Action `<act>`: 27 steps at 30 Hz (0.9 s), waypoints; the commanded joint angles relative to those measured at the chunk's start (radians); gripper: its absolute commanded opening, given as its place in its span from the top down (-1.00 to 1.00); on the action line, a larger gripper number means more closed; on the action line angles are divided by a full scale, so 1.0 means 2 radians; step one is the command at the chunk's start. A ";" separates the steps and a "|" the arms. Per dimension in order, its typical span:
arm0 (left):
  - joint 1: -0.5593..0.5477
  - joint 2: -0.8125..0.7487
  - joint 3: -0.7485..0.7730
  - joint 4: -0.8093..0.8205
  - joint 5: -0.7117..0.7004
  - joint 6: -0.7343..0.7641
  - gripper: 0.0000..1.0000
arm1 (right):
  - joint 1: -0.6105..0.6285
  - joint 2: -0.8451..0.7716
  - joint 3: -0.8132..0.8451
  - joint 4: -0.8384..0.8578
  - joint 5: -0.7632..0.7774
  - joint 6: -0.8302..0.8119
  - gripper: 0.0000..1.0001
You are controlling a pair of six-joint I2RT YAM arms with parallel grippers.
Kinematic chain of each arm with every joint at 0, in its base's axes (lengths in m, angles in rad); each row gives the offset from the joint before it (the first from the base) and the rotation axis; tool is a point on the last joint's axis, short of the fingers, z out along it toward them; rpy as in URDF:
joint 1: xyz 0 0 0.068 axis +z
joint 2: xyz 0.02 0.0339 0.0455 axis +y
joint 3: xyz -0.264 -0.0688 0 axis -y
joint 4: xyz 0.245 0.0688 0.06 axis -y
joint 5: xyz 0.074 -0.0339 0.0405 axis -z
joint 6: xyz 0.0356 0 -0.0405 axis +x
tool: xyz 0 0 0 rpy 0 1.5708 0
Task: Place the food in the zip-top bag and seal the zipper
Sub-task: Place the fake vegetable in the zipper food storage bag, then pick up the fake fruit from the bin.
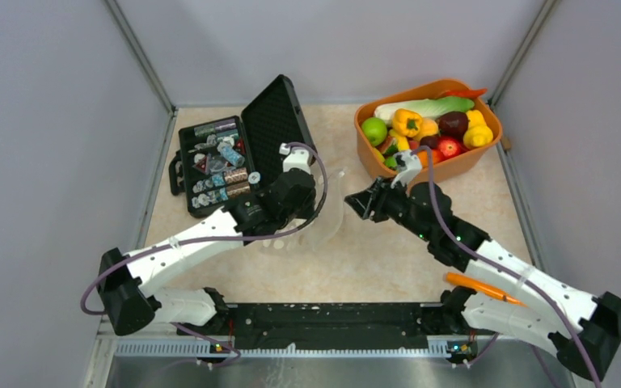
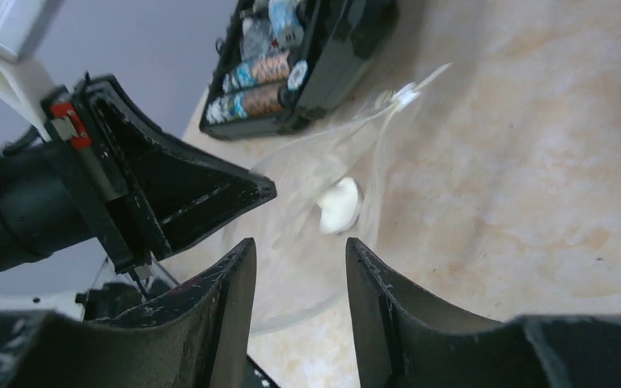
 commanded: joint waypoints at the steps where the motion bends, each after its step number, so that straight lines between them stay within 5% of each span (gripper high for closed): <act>1: 0.001 -0.056 0.007 0.006 -0.004 -0.006 1.00 | 0.004 -0.067 -0.001 0.016 0.095 -0.026 0.09; 4: 0.002 -0.101 -0.019 0.070 0.033 0.013 1.00 | -0.027 -0.068 0.047 -0.071 0.188 -0.053 0.09; 6: 0.004 -0.101 -0.029 0.064 -0.003 0.015 1.00 | -0.081 -0.052 0.080 -0.115 0.197 -0.068 0.09; 12: 0.008 -0.054 -0.006 -0.011 0.003 -0.009 1.00 | -0.286 0.019 0.154 -0.141 0.036 -0.094 0.06; 22: 0.009 -0.086 -0.021 0.020 0.018 0.036 1.00 | -0.373 0.157 0.223 -0.093 -0.042 -0.115 -0.22; 27: 0.009 -0.078 -0.027 0.017 0.038 0.027 1.00 | -0.392 0.186 0.237 -0.105 -0.015 -0.122 -0.17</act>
